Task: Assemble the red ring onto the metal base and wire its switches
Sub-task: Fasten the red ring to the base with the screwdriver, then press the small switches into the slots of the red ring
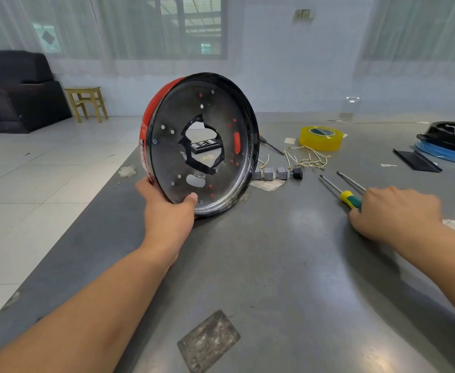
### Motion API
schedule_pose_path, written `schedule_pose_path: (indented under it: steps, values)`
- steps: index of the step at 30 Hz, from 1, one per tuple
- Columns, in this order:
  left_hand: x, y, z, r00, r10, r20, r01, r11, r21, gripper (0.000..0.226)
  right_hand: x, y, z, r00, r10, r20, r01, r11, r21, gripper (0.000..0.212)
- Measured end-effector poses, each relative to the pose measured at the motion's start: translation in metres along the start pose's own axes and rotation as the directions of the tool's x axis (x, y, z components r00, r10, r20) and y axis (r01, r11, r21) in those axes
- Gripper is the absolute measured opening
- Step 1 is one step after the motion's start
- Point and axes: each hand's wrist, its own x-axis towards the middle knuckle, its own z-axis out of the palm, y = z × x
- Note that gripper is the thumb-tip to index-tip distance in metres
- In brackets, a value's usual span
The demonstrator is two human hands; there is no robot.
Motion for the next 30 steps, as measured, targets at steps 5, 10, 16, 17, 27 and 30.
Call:
schedule_pose_path:
  steps: [5, 10, 16, 17, 27, 30]
  values:
    - [-0.001, 0.004, -0.001, 0.999, 0.014, 0.046, -0.011, 0.998, -0.059, 0.070, -0.004, -0.009, 0.004, 0.959, -0.096, -0.265, 0.106, 0.994, 0.023, 0.054]
    - [-0.004, 0.007, -0.002, 0.981, 0.165, 0.103, -0.163, 0.986, -0.024, 0.071, -0.021, -0.040, 0.009, 0.904, -0.225, -0.364, 0.426, 0.554, 0.715, 0.036]
    - [-0.006, 0.018, -0.012, 0.874, 0.401, 0.275, -0.441, 0.891, 0.103, 0.074, -0.026, -0.054, 0.006, 0.853, -0.505, 0.133, -0.438, -0.553, 0.709, 0.078]
    - [-0.006, 0.021, -0.013, 0.846, 0.435, 0.308, -0.489, 0.864, 0.120, 0.077, -0.024, -0.051, 0.006, 0.827, -0.550, 0.120, -0.487, -0.593, 0.641, 0.086]
    - [0.005, 0.017, -0.028, 0.675, 0.379, 0.633, -0.644, 0.721, 0.255, 0.108, -0.022, -0.041, 0.010, 0.768, -0.628, 0.127, -0.561, -0.562, 0.609, 0.045]
    - [0.006, 0.017, -0.031, 0.713, 0.299, 0.634, -0.574, 0.768, 0.284, 0.105, -0.021, -0.048, 0.011, 0.763, -0.615, 0.200, -0.585, -0.524, 0.619, 0.040]
